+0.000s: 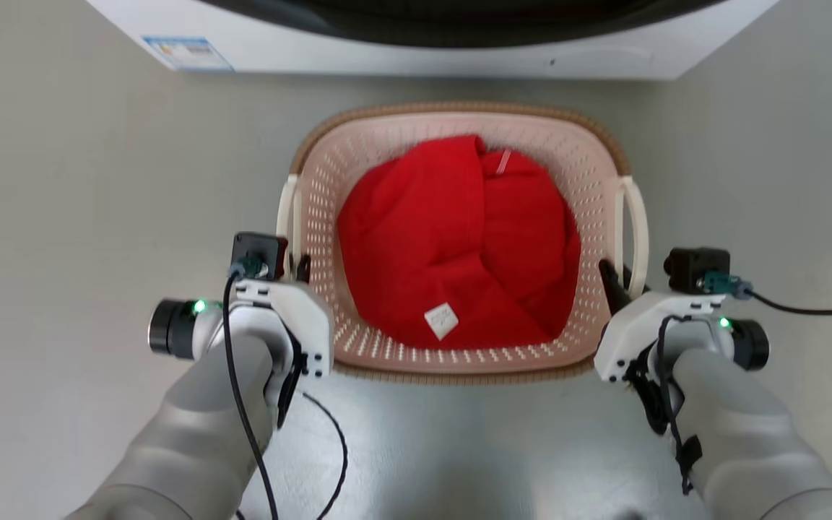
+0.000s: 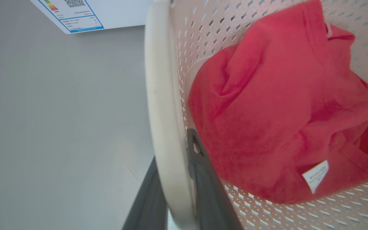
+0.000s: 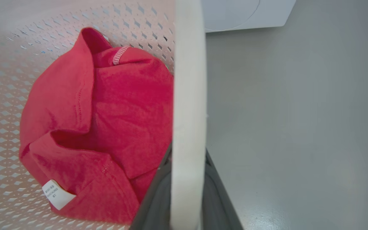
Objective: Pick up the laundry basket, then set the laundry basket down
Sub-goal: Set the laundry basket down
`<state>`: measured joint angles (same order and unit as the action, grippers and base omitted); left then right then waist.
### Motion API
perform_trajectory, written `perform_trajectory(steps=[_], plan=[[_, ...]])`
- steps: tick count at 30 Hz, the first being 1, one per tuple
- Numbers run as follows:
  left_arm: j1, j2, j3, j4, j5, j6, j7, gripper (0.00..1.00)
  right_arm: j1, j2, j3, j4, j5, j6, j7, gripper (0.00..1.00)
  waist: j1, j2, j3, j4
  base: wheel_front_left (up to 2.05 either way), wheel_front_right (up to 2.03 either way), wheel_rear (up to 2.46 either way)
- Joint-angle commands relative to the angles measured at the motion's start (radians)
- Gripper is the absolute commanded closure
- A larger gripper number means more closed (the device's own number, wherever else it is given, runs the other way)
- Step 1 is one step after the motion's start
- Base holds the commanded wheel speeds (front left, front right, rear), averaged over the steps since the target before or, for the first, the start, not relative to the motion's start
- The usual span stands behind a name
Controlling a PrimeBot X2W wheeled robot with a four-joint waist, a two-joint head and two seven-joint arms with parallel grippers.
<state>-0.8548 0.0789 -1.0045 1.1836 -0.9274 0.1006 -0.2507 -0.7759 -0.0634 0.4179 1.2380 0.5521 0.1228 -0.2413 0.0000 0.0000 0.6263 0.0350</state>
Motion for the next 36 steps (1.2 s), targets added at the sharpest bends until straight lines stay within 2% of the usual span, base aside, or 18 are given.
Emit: perform_trajectory(steps=[1, 13, 36], plan=[[-0.026, 0.028, 0.025, -0.018, 0.022, 0.012, -0.011, 1.0, 0.002, 0.013, 0.0, -0.024, -0.036, 0.008, -0.02, 1.0, 0.0, 0.0, 0.044, 0.005, 0.0, 0.0, 0.0], [-0.062, 0.024, 0.116, -0.059, 0.108, 0.022, -0.011, 1.0, -0.011, 0.013, -0.136, -0.083, -0.17, 0.008, -0.02, 1.0, 0.0, 0.0, 0.142, 0.025, 0.0, 0.0, 0.0], [-0.089, 0.003, 0.226, -0.042, 0.214, -0.003, -0.011, 1.0, -0.038, 0.013, -0.21, -0.105, -0.225, 0.008, -0.02, 1.0, 0.0, 0.0, 0.194, 0.023, 0.0, 0.0, 0.0]])
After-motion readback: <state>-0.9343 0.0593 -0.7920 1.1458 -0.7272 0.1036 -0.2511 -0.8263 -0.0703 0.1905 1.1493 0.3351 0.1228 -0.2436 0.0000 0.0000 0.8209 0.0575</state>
